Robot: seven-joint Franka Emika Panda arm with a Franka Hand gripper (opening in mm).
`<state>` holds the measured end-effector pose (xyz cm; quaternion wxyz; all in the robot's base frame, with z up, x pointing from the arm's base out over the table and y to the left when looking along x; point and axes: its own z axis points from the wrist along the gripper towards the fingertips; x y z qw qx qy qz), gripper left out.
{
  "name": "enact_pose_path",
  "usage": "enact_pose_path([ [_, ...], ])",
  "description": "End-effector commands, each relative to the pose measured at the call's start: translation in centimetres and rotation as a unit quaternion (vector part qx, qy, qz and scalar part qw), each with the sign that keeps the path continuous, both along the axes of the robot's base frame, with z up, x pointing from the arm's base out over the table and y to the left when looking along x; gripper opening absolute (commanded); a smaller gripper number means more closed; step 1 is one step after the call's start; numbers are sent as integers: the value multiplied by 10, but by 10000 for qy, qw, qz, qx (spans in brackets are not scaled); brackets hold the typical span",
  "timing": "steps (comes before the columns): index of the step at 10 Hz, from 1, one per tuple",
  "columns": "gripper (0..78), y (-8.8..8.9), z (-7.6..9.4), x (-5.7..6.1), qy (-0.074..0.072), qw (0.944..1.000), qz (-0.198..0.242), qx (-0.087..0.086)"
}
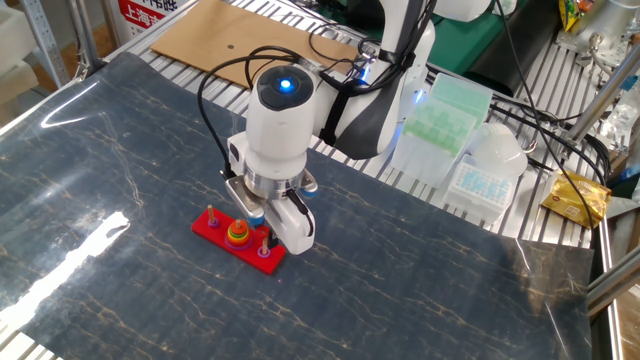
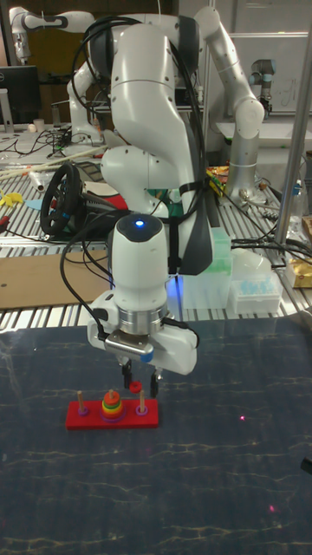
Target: Take out one Hanoi block and throw it aside
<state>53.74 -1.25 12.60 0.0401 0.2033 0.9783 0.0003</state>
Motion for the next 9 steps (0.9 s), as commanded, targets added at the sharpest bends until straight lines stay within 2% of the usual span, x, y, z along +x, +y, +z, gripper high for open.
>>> enact_pose_path([
  [1,774,0,1,0,-3,10000,-11,3],
  [6,774,0,1,0,-3,10000,-11,3],
  [9,774,1,11,0,35,10000,29,-17],
])
